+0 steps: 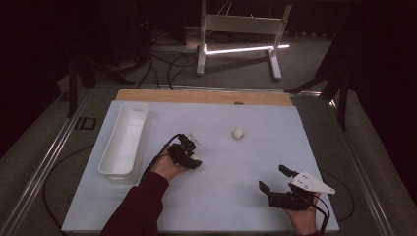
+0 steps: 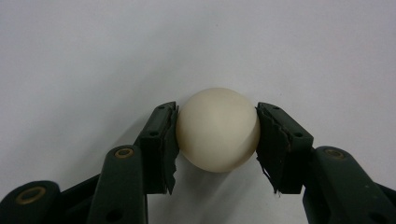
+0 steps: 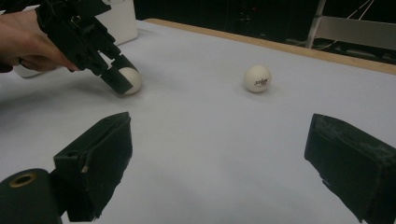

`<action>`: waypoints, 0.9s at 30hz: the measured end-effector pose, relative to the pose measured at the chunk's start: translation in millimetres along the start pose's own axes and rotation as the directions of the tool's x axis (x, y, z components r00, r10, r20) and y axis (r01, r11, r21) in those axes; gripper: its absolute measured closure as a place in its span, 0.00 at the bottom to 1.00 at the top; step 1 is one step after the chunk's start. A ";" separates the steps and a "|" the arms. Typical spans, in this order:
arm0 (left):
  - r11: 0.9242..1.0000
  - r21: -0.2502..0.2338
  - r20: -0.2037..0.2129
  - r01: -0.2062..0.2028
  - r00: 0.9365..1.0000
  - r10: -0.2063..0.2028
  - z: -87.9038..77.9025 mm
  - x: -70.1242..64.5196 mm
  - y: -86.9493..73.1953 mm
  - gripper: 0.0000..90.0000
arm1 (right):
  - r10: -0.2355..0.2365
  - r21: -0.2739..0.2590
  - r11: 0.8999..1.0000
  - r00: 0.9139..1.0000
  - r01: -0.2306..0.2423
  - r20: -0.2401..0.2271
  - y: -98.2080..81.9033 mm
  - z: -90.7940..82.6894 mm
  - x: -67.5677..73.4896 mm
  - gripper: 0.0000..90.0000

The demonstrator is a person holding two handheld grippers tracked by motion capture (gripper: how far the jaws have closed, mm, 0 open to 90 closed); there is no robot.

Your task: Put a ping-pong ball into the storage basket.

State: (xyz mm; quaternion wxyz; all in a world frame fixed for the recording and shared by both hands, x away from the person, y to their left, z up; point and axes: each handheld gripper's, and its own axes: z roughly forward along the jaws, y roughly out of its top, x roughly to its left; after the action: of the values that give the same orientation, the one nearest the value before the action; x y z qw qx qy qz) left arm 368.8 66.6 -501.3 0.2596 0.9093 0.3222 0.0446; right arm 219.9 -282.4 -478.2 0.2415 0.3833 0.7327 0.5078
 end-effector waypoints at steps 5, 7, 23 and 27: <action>1.000 0.001 0.001 0.001 1.000 -0.001 -0.7 -0.6 0.1 0.57 | 0.003 -0.001 1.000 1.000 -0.003 0.001 -0.2 0.0 -0.5 0.08; 1.000 -0.007 0.001 0.002 1.000 -0.002 -2.1 -1.2 0.5 0.57 | 0.003 -0.001 1.000 1.000 -0.003 0.001 -0.3 0.1 -0.6 0.08; 0.999 -0.051 -0.015 0.008 1.000 -0.009 -20.1 -3.9 2.6 0.57 | 0.001 0.001 1.000 1.000 -0.001 0.001 -0.9 0.6 -0.7 0.08; 0.998 -0.058 -0.024 0.013 1.000 -0.014 -25.6 -5.1 3.5 0.57 | 0.001 0.000 1.000 1.000 -0.001 0.002 -0.9 0.3 -1.0 0.08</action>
State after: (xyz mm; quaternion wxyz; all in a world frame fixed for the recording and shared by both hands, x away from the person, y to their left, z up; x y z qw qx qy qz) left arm 360.4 72.5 -477.1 0.2821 0.8986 0.3300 0.0633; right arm 220.4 -283.2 -479.2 0.2419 0.3842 0.7323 0.5076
